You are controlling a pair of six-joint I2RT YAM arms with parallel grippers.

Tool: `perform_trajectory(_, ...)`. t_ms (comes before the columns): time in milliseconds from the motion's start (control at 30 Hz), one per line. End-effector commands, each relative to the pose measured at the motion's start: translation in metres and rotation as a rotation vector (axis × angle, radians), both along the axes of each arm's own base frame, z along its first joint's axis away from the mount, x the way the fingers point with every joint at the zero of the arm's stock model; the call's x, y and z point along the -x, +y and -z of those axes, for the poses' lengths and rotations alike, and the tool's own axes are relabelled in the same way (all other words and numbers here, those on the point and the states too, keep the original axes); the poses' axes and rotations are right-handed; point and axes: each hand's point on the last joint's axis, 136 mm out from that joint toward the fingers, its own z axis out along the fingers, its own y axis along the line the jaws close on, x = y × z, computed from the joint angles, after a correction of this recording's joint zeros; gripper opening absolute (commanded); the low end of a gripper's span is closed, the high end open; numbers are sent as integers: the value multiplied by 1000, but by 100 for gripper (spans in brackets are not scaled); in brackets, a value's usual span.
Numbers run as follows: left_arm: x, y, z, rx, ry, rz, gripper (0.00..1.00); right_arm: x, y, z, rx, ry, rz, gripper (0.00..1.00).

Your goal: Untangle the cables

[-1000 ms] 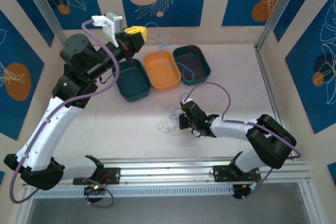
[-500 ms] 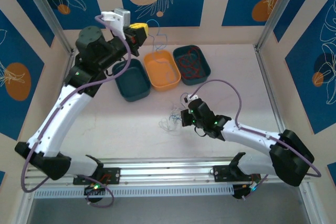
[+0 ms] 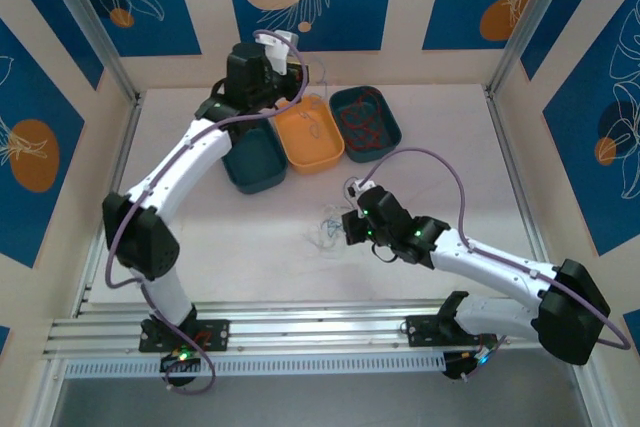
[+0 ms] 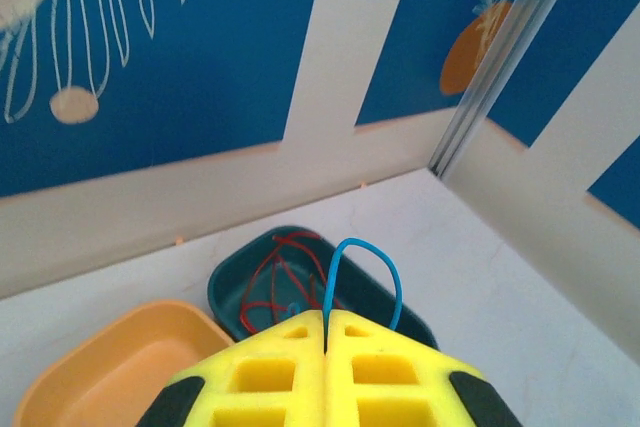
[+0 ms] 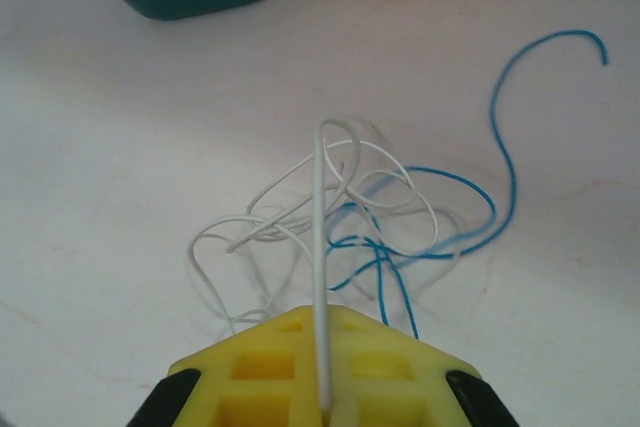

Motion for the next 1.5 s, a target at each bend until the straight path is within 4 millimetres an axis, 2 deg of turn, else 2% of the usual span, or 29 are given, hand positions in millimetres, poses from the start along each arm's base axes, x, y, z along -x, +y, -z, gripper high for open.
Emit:
perform_trajectory(0, -19, 0, -1, 16, -13, -26, 0, 8, 8, -5, 10, 45, -13, 10)
perform_trajectory(133, -34, -1, 28, -21, 29, -60, 0, 9, 14, -1, 24, 73, -14, 14)
perform_trajectory(267, -45, 7, 56, -51, 72, -127, 0, 10, 19, 5, 29, 94, -18, 16)
perform_trajectory(600, -51, 9, 99, -68, 159, -167, 0, 7, 17, 26, 63, 144, 10, 35)
perform_trajectory(900, -54, 13, 147, -142, 251, -193, 0, 3, 12, 11, 40, 131, 40, 46)
perform_trajectory(1033, -55, 17, 168, -177, 298, -217, 0, -1, 2, 0, 27, 121, 87, 49)
perform_trajectory(1233, -55, 15, 198, -217, 372, -210, 0, -13, -31, -11, 42, 134, 247, 54)
perform_trajectory(1367, -59, 10, 212, -236, 401, -188, 2, -21, -58, -6, 90, 222, 388, 52)
perform_trajectory(1467, -64, 4, 220, -234, 421, -170, 3, -25, -65, -2, 118, 253, 434, 51)
